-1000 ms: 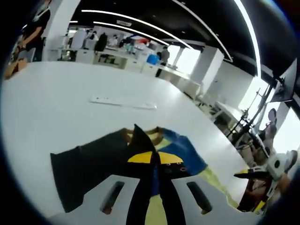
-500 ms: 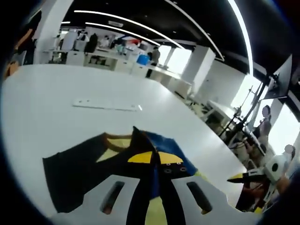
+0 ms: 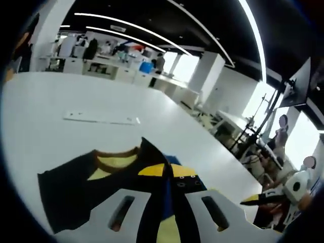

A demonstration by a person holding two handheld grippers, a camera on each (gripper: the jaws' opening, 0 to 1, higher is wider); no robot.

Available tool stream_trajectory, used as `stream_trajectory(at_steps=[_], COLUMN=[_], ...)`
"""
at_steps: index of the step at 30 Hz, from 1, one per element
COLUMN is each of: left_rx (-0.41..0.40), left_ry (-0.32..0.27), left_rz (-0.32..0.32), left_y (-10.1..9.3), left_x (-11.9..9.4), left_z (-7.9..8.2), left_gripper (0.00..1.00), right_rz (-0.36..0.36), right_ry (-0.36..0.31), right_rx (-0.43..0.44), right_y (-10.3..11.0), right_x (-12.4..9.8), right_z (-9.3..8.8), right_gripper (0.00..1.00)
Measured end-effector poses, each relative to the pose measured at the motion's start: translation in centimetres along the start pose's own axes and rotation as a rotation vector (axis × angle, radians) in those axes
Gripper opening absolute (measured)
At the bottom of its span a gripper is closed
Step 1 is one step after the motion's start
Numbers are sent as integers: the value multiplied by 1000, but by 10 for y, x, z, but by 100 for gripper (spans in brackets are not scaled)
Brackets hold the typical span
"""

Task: Fold the garment on the visible template until the final outline fits inside the template.

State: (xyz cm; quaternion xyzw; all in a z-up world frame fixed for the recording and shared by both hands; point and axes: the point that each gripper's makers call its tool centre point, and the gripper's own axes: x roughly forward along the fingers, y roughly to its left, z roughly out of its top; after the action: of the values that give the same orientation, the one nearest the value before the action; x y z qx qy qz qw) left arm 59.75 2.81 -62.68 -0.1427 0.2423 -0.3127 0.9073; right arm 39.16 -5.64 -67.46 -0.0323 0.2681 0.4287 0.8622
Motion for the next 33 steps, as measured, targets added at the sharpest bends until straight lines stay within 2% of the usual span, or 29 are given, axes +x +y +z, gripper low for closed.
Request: stream_trajectory(at_steps=[11, 25, 30, 33], left_rx=[-7, -16, -9, -7], left_ry=[8, 5, 22, 43], left_rz=[-66, -111, -125, -129], left_y=[-28, -47, -55, -59], left_x=[22, 40, 46, 52], left_z=[-4, 0, -7, -18], left_gripper=[0, 0, 0, 0], right_rz=[-24, -29, -36, -39], right_ry=[-5, 3, 2, 0], right_rx=[2, 13, 15, 19], right_y=[-7, -10, -14, -14], right_x=[-2, -2, -3, -3], right_z=[2, -3, -2, -3], right_gripper=[99, 99, 99, 99])
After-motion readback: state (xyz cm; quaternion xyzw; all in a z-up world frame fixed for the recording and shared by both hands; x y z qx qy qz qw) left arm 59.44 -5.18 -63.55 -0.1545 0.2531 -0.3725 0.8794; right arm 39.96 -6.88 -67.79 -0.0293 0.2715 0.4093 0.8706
